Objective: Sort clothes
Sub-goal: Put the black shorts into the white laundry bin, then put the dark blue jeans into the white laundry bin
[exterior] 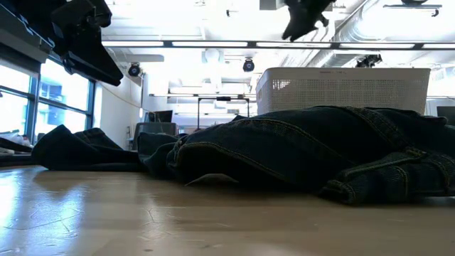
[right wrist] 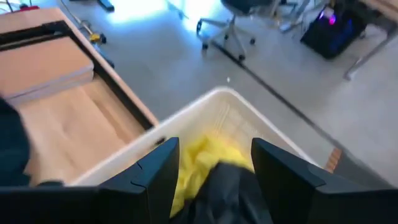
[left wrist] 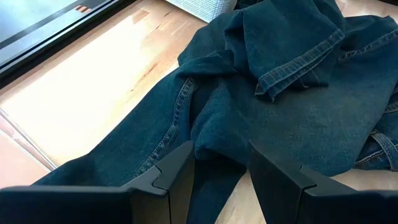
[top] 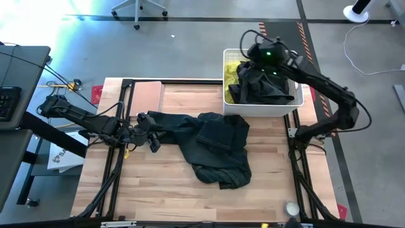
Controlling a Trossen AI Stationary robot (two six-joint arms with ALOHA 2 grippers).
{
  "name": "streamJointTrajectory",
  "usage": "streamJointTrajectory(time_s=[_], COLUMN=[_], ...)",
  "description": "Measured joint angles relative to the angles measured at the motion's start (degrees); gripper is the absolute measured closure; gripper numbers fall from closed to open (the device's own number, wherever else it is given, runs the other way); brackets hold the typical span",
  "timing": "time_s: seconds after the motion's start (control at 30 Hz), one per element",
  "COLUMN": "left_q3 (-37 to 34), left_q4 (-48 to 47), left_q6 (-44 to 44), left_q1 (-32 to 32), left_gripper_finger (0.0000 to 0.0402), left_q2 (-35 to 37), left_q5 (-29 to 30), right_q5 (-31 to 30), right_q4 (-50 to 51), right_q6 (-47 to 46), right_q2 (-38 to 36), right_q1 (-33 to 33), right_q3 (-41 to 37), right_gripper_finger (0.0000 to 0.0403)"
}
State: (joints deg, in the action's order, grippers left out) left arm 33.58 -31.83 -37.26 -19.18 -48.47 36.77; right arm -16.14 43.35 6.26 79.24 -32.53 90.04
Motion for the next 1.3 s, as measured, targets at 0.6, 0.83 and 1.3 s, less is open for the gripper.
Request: streamJointTrajectory(time_s=[0.6, 0.83, 1.3], left_q3=[0.0, 0.0, 0.0], left_q4=[0.15, 0.29, 0.44], left_q6=[-0.72, -0.63, -3.07], left_q1=[-0.07, -0.04, -0.08], left_gripper_finger=[0.0257, 0.0257, 0.0257], left_q2=[0.0, 0.0, 0.0], left_q5=[-0.07, -0.07, -0.48], right_q5=[7.4, 12.19, -15.72], right_q4=[-5.48, -9.86, -12.89], right_q6=[-21.27, -19.42, -11.76], right_q2=[-0.81, -0.83, -14.93], right_q1=[-21.75, -25.16, -0.74], right_q3=[-38.01, -41.66, -29.08], right_gripper_finger=[0.0206, 0.0206, 0.0206])
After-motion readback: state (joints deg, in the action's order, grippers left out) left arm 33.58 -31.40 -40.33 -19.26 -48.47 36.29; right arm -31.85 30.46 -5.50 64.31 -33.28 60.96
